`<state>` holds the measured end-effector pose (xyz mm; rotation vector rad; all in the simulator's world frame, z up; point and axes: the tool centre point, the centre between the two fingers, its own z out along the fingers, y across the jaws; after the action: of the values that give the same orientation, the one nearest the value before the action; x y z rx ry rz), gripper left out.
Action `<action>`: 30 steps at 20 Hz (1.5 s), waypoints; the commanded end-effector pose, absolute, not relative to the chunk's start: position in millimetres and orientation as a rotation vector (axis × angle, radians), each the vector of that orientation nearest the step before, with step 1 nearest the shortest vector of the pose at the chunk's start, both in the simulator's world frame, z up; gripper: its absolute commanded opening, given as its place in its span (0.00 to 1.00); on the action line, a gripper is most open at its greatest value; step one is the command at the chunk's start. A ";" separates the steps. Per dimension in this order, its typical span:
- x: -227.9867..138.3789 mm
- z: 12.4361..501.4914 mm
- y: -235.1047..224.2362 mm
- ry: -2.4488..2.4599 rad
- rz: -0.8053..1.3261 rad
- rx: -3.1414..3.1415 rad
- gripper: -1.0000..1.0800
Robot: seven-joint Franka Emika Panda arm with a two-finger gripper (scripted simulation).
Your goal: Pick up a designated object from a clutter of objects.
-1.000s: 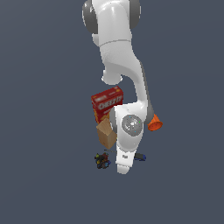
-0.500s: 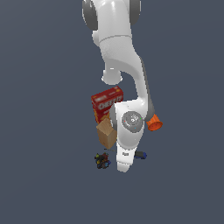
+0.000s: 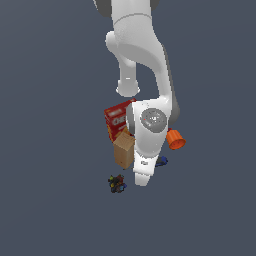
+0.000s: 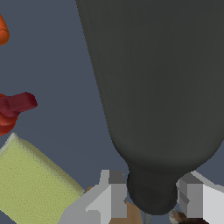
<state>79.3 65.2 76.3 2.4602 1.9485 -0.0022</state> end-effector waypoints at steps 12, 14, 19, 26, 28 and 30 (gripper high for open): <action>24.0 187.8 78.6 1.955 -0.004 2.456 0.00; 15.7 205.3 80.2 1.955 -0.004 2.456 0.00; -5.7 250.8 84.9 1.956 -0.003 2.456 0.00; -37.0 319.9 91.7 1.958 -0.001 2.457 0.00; -45.2 338.4 93.5 1.958 -0.001 2.457 0.00; -52.7 355.8 95.0 1.958 0.000 2.457 0.00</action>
<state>-46.3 93.8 342.1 2.4566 1.9577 -0.0005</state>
